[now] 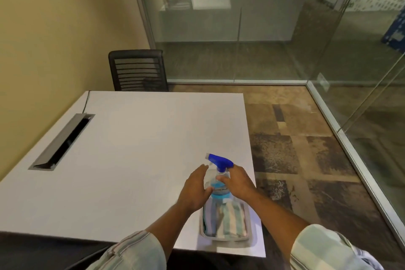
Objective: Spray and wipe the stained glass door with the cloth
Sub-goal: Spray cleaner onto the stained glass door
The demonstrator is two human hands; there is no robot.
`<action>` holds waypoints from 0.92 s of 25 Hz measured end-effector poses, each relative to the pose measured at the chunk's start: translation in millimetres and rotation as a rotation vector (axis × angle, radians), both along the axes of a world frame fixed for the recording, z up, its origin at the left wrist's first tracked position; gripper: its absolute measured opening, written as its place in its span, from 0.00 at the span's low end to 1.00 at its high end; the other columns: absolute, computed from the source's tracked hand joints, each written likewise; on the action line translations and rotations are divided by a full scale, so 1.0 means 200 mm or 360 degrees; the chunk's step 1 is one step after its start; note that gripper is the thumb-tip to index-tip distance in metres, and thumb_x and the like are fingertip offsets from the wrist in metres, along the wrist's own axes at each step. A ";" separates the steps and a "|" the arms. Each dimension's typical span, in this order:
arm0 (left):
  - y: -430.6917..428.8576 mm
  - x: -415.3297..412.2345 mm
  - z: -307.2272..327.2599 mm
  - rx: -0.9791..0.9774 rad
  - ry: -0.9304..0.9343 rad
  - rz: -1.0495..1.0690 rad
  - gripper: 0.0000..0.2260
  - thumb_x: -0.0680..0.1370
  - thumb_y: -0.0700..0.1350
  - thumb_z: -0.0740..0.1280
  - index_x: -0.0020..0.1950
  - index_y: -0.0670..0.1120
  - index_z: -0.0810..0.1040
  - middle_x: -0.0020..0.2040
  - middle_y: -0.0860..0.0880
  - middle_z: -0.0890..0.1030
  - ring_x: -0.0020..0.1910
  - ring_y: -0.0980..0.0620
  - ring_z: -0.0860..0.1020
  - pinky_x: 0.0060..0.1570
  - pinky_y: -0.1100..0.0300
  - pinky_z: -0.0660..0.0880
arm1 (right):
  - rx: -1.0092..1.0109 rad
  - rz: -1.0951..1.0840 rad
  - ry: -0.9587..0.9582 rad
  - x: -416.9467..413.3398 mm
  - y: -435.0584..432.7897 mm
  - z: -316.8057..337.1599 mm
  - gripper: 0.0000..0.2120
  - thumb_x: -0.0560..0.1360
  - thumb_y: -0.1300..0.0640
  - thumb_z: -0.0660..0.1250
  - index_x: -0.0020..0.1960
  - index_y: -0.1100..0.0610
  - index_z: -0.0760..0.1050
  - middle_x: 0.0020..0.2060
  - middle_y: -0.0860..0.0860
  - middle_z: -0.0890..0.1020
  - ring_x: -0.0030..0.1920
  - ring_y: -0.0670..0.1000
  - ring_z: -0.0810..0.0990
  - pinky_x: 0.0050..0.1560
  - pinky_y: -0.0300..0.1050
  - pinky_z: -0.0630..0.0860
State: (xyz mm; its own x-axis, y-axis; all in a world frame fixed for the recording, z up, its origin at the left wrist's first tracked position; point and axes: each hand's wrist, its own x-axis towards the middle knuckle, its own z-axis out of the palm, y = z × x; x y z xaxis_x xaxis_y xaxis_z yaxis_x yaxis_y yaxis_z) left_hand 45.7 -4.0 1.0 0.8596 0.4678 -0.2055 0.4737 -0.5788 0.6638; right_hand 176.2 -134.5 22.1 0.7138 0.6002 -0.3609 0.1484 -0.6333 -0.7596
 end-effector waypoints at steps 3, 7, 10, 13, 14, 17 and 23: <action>0.03 -0.03 0.03 -0.0013 -0.0038 -0.0040 0.37 0.82 0.51 0.74 0.88 0.48 0.60 0.88 0.48 0.63 0.87 0.48 0.62 0.83 0.58 0.58 | 0.0205 -0.0015 0.0032 -0.01 0.01 0.11 0.15 0.80 0.54 0.75 0.64 0.53 0.76 0.57 0.52 0.83 0.57 0.53 0.84 0.58 0.45 0.80; 0.08 -0.05 0.17 -0.0041 -0.0202 -0.0058 0.40 0.79 0.55 0.78 0.87 0.49 0.63 0.87 0.52 0.66 0.85 0.52 0.65 0.80 0.61 0.60 | 0.0405 -0.0018 -0.0067 -0.07 -0.01 0.35 0.18 0.81 0.52 0.73 0.69 0.55 0.75 0.61 0.51 0.82 0.60 0.54 0.83 0.60 0.44 0.79; 0.09 -0.08 0.31 -0.0063 -0.0402 -0.0097 0.33 0.78 0.53 0.80 0.81 0.51 0.74 0.78 0.54 0.78 0.75 0.54 0.77 0.78 0.56 0.72 | 0.0573 -0.0086 -0.0095 -0.18 -0.06 0.54 0.15 0.82 0.55 0.71 0.67 0.55 0.75 0.61 0.52 0.83 0.62 0.54 0.82 0.62 0.46 0.79; 0.06 -0.14 0.39 -0.0082 -0.0556 -0.0196 0.20 0.77 0.49 0.80 0.69 0.50 0.82 0.62 0.54 0.87 0.60 0.54 0.85 0.65 0.55 0.82 | 0.0622 -0.0127 -0.0162 -0.30 -0.13 0.65 0.14 0.82 0.55 0.71 0.66 0.55 0.76 0.60 0.53 0.84 0.63 0.55 0.83 0.66 0.51 0.80; 0.04 -0.18 0.41 -0.0106 -0.0583 -0.0217 0.19 0.77 0.48 0.80 0.67 0.50 0.83 0.60 0.55 0.88 0.59 0.54 0.85 0.61 0.59 0.82 | 0.0624 -0.0139 -0.0183 -0.34 -0.16 0.68 0.16 0.82 0.54 0.72 0.67 0.56 0.76 0.61 0.53 0.84 0.64 0.55 0.83 0.68 0.53 0.80; -0.06 -0.27 0.45 -0.0171 -0.0594 -0.0342 0.21 0.76 0.53 0.80 0.68 0.54 0.83 0.61 0.58 0.87 0.59 0.57 0.85 0.59 0.67 0.80 | 0.0726 -0.0230 -0.0200 -0.45 -0.29 0.76 0.29 0.75 0.51 0.79 0.72 0.55 0.74 0.67 0.55 0.83 0.70 0.55 0.80 0.74 0.58 0.76; -0.41 -0.34 0.50 -0.0320 -0.0465 -0.0727 0.21 0.75 0.51 0.82 0.66 0.63 0.82 0.58 0.70 0.86 0.60 0.64 0.84 0.59 0.71 0.79 | 0.0984 -0.0318 -0.0144 -0.64 -0.70 0.87 0.36 0.64 0.48 0.83 0.67 0.28 0.75 0.64 0.32 0.82 0.66 0.36 0.80 0.63 0.34 0.79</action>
